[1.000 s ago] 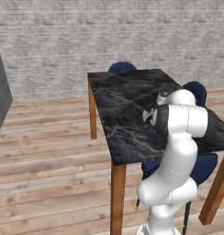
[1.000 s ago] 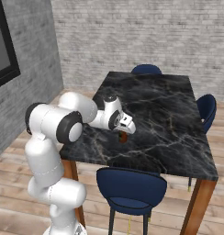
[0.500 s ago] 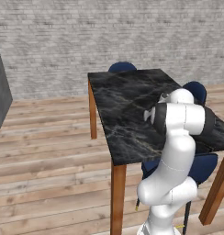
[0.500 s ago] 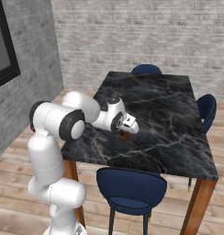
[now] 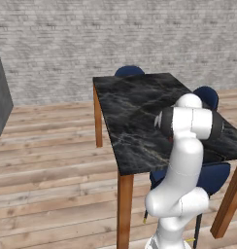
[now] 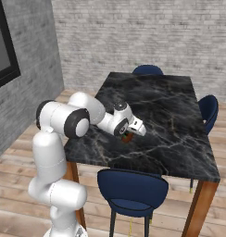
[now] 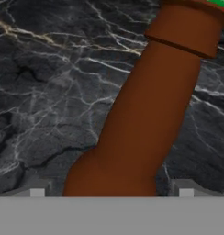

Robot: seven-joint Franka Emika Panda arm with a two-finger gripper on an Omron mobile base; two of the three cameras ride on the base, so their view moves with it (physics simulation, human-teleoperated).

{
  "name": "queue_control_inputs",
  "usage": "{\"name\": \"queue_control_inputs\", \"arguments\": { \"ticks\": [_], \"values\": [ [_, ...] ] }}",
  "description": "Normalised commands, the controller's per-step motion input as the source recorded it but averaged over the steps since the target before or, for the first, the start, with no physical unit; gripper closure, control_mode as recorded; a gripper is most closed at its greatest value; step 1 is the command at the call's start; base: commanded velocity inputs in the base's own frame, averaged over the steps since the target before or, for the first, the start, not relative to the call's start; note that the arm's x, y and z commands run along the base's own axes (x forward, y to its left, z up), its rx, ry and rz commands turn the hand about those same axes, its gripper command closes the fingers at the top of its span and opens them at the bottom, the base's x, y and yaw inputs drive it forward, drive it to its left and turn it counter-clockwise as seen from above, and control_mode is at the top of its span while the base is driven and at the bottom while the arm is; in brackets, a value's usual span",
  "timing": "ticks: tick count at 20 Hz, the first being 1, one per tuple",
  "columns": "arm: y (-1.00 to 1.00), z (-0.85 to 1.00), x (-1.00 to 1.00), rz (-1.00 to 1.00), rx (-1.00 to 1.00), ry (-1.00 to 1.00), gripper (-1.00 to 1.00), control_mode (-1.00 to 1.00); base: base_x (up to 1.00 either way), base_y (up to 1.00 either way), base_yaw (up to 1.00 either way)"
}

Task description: Pick the beer from the counter and place it in the open cabinet.

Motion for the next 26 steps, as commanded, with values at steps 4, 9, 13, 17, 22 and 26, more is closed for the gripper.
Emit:
{"name": "queue_control_inputs", "arguments": {
  "ticks": [4, 9, 13, 17, 22, 26],
  "values": [
    [0.00, -0.17, 0.19, 0.00, 0.02, -0.01, 1.00, -1.00, 0.00, 0.00, 0.00],
    [0.08, -0.05, 0.08, 0.00, 0.01, 0.00, 1.00, -1.00, 0.00, 0.00, 0.00],
    [0.13, 0.00, 0.01, 0.00, 0.01, 0.00, 1.00, -1.00, 0.00, 0.00, 0.00],
    [0.00, 0.04, 0.00, 0.00, 0.00, -0.03, 1.00, -1.00, 0.00, 0.00, 0.00],
    [0.12, 0.36, -0.04, 0.01, -0.01, -0.15, 1.00, -1.00, 0.00, 0.00, 0.00],
    [0.31, 0.78, -0.18, 0.06, -0.09, -0.27, 1.00, -1.00, 0.00, 0.00, 0.00]
  ]
}}
